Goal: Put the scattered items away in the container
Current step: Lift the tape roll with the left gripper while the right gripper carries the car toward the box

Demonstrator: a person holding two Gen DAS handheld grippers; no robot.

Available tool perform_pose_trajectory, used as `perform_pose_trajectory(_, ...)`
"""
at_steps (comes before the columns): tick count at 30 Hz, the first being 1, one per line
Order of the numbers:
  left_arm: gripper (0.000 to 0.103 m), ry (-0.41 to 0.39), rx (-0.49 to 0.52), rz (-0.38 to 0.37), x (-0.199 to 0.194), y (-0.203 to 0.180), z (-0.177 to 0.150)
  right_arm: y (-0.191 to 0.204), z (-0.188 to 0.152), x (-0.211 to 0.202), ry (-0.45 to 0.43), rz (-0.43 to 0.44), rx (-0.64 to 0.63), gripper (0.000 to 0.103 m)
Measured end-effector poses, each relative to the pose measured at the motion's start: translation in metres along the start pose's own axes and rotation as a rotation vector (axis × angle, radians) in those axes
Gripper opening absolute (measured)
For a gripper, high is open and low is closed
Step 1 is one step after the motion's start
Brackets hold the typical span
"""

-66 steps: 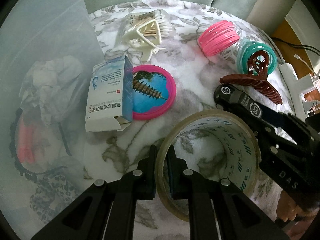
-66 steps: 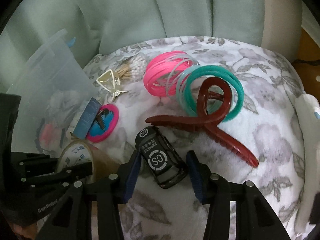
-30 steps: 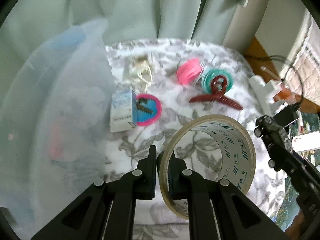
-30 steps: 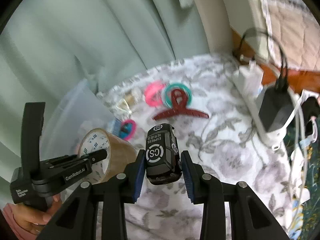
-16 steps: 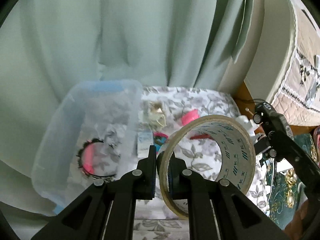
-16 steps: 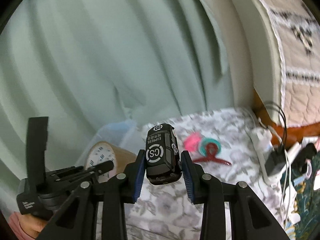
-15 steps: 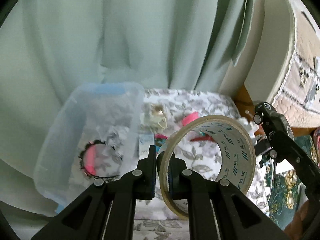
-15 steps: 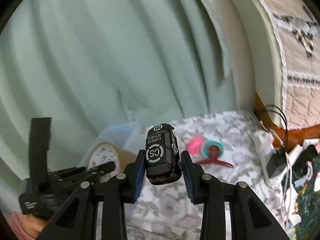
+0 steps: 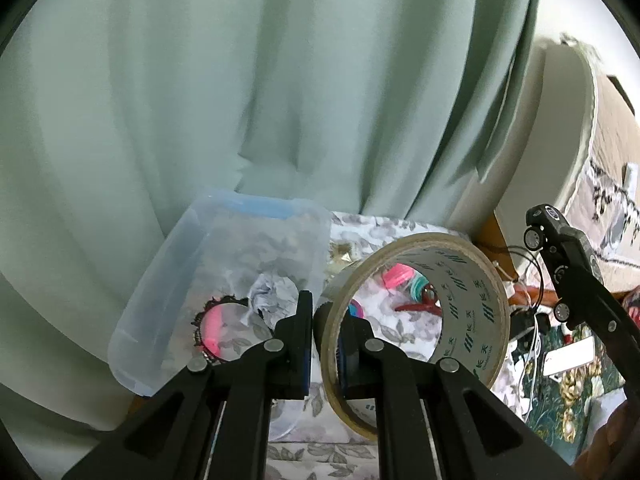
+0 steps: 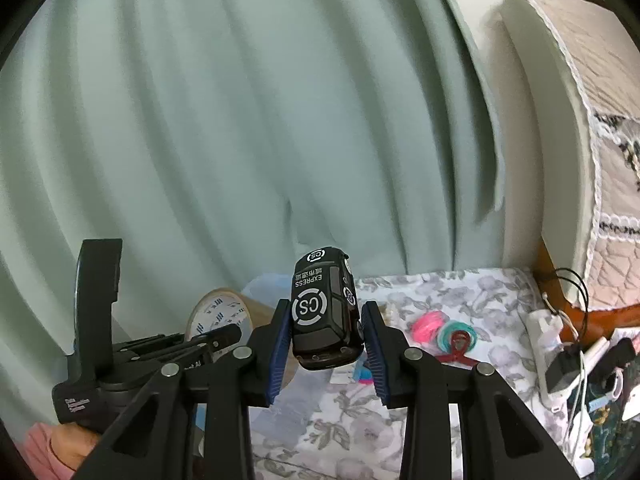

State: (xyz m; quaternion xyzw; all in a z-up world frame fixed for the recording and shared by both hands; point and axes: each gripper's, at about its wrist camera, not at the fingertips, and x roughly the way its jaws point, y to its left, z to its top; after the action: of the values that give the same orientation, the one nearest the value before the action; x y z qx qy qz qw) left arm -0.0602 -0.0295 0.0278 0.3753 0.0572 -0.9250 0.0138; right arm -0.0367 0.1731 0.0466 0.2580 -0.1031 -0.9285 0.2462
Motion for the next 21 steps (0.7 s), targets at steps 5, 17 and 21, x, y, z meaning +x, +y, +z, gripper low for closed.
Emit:
perform_pose_trajectory(5,0.01,-0.029,-0.037,0.015,-0.009,0.02,0.002,0.018,0.006,0.002,-0.008,0.016,-0.037,0.038)
perform_pose_trajectory(17,0.01,-0.033,-0.133,0.052,-0.009,0.069,0.0,0.052,0.004,0.023,0.026,0.04,-0.101,0.038)
perform_pose_trajectory(21,0.01,-0.028,-0.16,0.062,-0.008,0.083,-0.002,0.06,0.003,0.034,0.057,0.029,-0.109,0.038)
